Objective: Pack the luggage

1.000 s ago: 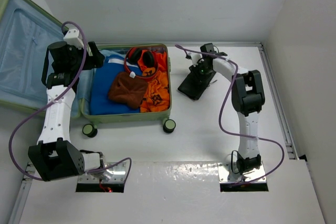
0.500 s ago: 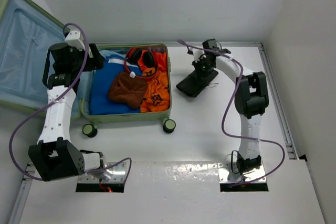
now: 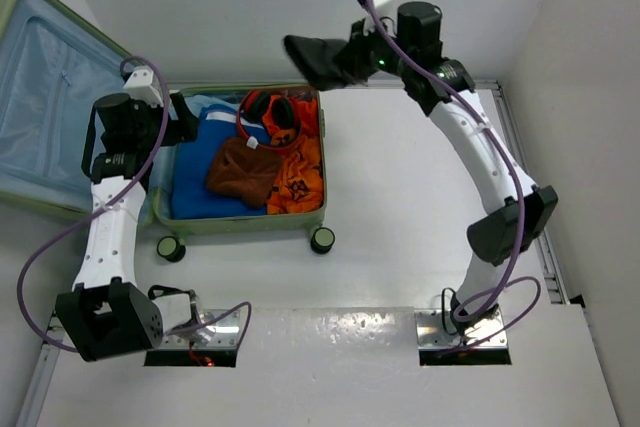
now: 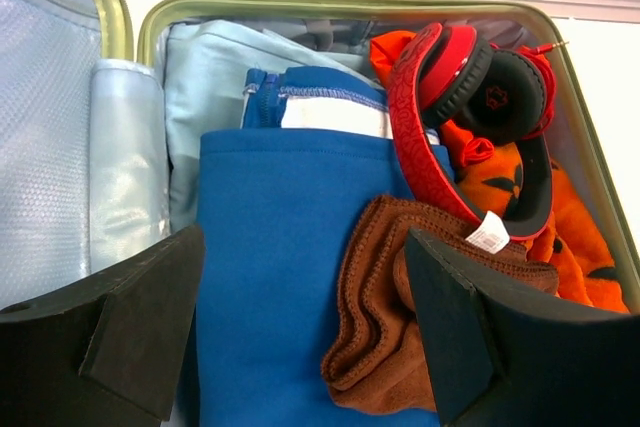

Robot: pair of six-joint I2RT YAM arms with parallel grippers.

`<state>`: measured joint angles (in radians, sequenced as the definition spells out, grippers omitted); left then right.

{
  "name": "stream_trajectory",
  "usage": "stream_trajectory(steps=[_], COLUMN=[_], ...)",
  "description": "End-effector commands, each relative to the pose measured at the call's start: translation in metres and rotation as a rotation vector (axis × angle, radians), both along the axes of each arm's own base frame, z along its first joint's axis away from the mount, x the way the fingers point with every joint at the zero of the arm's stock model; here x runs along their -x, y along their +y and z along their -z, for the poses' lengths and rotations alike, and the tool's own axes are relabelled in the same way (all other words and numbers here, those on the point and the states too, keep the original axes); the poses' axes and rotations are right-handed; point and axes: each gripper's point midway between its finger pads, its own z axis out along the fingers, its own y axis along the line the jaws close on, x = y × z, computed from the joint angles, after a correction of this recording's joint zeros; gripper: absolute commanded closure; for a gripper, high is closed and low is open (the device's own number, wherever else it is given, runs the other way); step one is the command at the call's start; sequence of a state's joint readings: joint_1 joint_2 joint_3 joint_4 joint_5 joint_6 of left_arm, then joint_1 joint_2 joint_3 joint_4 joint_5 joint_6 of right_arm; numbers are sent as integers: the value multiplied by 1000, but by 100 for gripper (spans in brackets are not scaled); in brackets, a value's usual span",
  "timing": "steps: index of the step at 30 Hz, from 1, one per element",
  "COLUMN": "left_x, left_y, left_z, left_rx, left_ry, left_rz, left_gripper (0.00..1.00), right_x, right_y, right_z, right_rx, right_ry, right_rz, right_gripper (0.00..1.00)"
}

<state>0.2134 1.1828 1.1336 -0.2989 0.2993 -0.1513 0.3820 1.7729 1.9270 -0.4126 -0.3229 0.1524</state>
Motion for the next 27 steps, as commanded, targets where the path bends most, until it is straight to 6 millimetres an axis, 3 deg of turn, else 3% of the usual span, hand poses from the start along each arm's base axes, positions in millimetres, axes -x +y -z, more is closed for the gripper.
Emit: stream_trajectory(steps=[1, 5, 6, 8, 9, 11, 12, 13, 17, 20, 21, 23, 24, 27], left_x=[7, 15, 18, 21, 21, 29, 33, 39, 53, 62, 66, 70, 73, 81], left_y=[4, 13, 17, 14, 12, 5, 2, -2, -4, -1, -3, -2, -4, 4], left_z=[-16, -25, -29, -29, -30, -39, -41, -50, -77, -95, -104, -112, -115, -144], left_rx=[-3, -10, -13, -2, 14, 25, 27, 22, -25, -40, -33, -27, -21, -34], left_ry=[-59, -87, -97, -102, -102, -130, -133, -162, -224, -257, -281, -299, -310, -374], left_rz=[-19, -49, -61, -55, -46, -26, -16, -3, 6, -20, -23, -34, -35, -88], left_gripper=[17, 17, 17, 17, 17, 17, 17, 17, 16, 16, 16, 16, 16, 16], right_x=[10, 31, 31, 42, 46, 61, 57, 68, 55, 59, 64, 77, 86, 101], right_y=[53, 97, 103, 129, 140, 170, 183, 202, 243, 251, 251, 253, 252, 246], right_z=[-20, 5, 31, 52, 95, 106, 135, 134, 154, 169, 181, 188, 189, 170], right_rx=[-102, -101, -92, -124, -116, -156, -147, -164, -177, -175, -169, -173, -171, -184], right_ry=[14, 87, 143, 186, 294, 353, 402, 409, 433, 484, 520, 568, 588, 587], right_rz=[-108, -180, -176, -198, -206, -265, -279, -320, -342, -330, -331, -363, -399, -441], right_gripper=[100, 100, 100, 100, 100, 100, 100, 100, 100, 93, 83, 68, 58, 53])
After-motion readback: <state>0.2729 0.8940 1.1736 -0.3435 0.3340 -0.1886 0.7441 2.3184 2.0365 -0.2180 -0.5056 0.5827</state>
